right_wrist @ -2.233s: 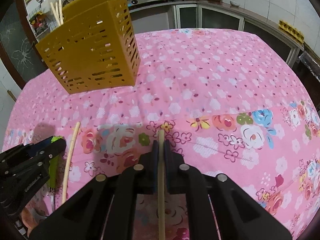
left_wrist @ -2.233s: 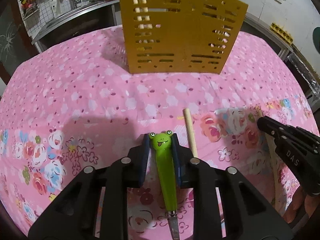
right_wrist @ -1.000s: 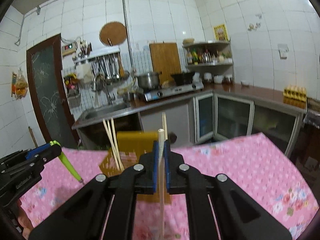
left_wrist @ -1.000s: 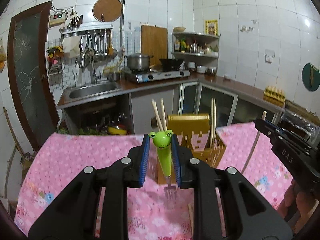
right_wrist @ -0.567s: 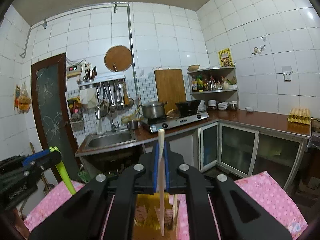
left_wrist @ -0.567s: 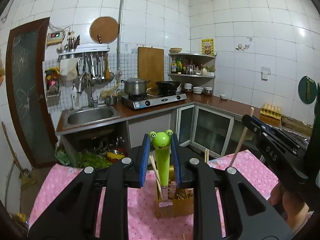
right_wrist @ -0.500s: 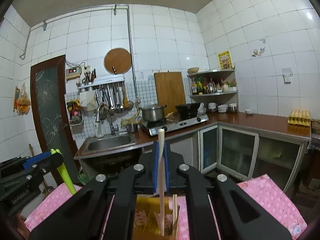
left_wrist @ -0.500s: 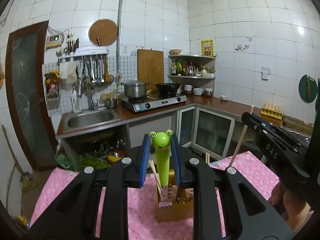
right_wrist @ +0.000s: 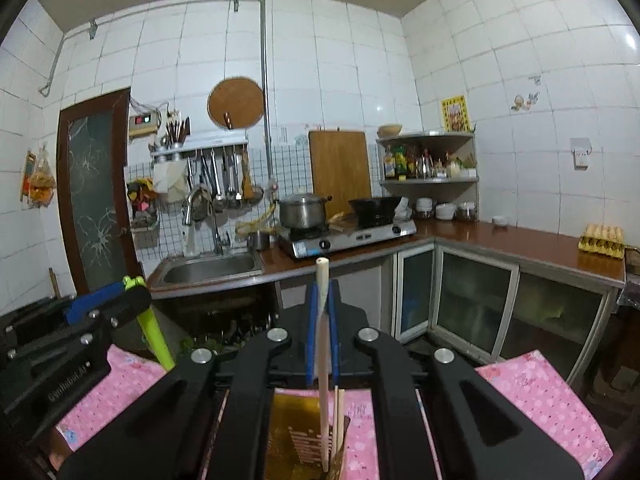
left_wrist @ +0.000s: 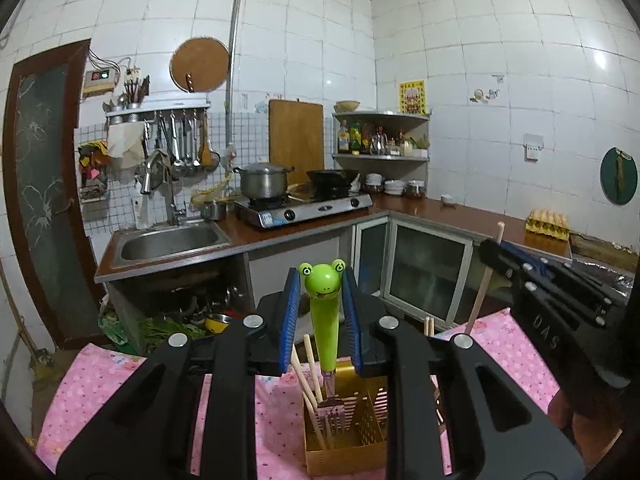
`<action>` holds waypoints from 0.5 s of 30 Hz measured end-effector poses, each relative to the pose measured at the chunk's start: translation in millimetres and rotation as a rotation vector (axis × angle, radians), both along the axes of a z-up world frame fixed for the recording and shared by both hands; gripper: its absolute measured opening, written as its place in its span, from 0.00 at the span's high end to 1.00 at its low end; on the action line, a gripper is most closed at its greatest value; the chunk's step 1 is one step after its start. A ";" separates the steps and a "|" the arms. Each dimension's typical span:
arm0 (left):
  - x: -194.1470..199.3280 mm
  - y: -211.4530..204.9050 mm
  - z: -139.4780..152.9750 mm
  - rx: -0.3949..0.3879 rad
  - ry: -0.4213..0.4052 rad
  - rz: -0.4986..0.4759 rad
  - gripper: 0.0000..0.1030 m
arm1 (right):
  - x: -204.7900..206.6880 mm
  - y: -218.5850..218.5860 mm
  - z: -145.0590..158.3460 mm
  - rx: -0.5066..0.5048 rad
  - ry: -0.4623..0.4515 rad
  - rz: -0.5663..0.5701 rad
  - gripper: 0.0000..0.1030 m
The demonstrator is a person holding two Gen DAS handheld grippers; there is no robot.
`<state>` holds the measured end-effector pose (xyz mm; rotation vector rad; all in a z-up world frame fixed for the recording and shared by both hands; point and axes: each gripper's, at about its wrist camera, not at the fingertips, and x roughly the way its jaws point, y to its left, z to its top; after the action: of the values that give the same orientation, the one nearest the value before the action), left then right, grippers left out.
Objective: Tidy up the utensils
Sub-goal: 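Carry the frog utensil and chopstick up over the yellow holder, then lower both items into the holder and open both tools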
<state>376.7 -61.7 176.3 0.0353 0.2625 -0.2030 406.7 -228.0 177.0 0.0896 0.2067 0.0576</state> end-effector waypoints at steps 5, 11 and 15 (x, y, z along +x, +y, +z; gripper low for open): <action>9.7 -5.9 -25.0 0.029 0.034 -0.032 0.80 | 7.6 -3.8 -30.3 0.000 0.054 0.012 0.94; 16.6 -1.8 -53.8 0.039 0.072 -0.012 0.80 | 11.0 -6.4 -61.8 -0.014 0.099 0.003 0.94; 22.9 3.3 -70.6 0.019 0.099 -0.002 0.80 | 13.4 -8.0 -75.2 -0.015 0.112 -0.003 0.94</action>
<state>399.6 -58.4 105.6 0.0449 0.3628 -0.2046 420.1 -236.0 101.9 0.0786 0.3191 0.0483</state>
